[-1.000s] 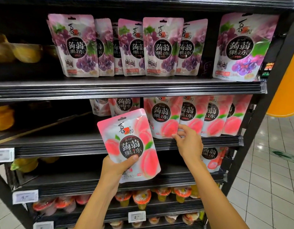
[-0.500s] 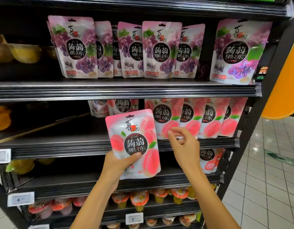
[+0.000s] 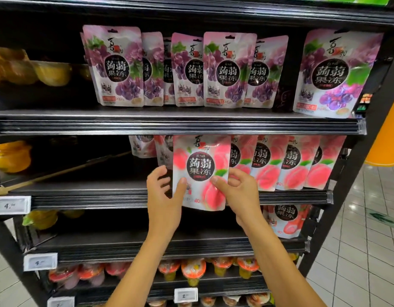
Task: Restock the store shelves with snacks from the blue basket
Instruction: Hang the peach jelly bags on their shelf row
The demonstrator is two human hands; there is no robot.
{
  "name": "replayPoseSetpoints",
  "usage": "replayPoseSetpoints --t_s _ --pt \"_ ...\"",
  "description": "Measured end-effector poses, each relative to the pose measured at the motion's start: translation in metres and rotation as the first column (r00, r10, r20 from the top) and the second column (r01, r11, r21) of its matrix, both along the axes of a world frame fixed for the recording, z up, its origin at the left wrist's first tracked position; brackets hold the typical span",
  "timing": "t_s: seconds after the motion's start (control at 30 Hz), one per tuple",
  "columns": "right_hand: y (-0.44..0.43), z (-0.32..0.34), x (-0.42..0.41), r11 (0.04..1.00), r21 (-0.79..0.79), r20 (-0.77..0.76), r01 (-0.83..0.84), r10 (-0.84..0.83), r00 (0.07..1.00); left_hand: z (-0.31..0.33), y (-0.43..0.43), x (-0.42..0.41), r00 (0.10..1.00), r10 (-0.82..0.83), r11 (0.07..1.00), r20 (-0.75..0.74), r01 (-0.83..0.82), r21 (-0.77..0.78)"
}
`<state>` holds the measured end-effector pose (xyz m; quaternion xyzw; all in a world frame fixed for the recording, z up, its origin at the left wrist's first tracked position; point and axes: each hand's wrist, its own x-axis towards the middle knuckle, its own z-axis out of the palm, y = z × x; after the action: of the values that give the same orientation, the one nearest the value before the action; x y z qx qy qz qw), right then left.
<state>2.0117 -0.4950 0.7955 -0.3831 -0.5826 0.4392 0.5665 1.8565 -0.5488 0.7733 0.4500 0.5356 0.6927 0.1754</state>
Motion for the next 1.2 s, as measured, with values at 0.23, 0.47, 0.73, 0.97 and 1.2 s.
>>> replayPoseSetpoints --t_s 0.23,0.47,0.73,0.97,1.2 --pt "0.015 0.007 -0.023 0.991 0.099 0.009 0.089 -0.090 0.996 -0.016 0.000 0.024 0.903 -0.027 0.999 -0.428 0.017 -0.029" --pt "0.018 -0.013 -0.020 0.989 0.137 0.186 0.050 -0.075 0.980 -0.031 0.009 0.029 0.778 0.002 0.992 -0.629 -0.081 -0.097" --pt "0.013 -0.034 -0.002 0.920 0.226 0.534 0.321 -0.392 0.749 -0.038 0.015 0.030 0.790 -0.018 0.993 -0.613 -0.060 -0.106" --pt "0.012 -0.033 -0.010 0.882 0.227 0.547 0.413 -0.466 0.696 -0.035 0.019 0.032 0.755 0.006 0.989 -0.656 -0.104 -0.109" --pt "0.011 -0.038 -0.012 0.904 0.183 0.493 0.387 -0.424 0.759 -0.043 0.017 0.031 0.735 0.042 0.988 -0.677 -0.133 -0.083"
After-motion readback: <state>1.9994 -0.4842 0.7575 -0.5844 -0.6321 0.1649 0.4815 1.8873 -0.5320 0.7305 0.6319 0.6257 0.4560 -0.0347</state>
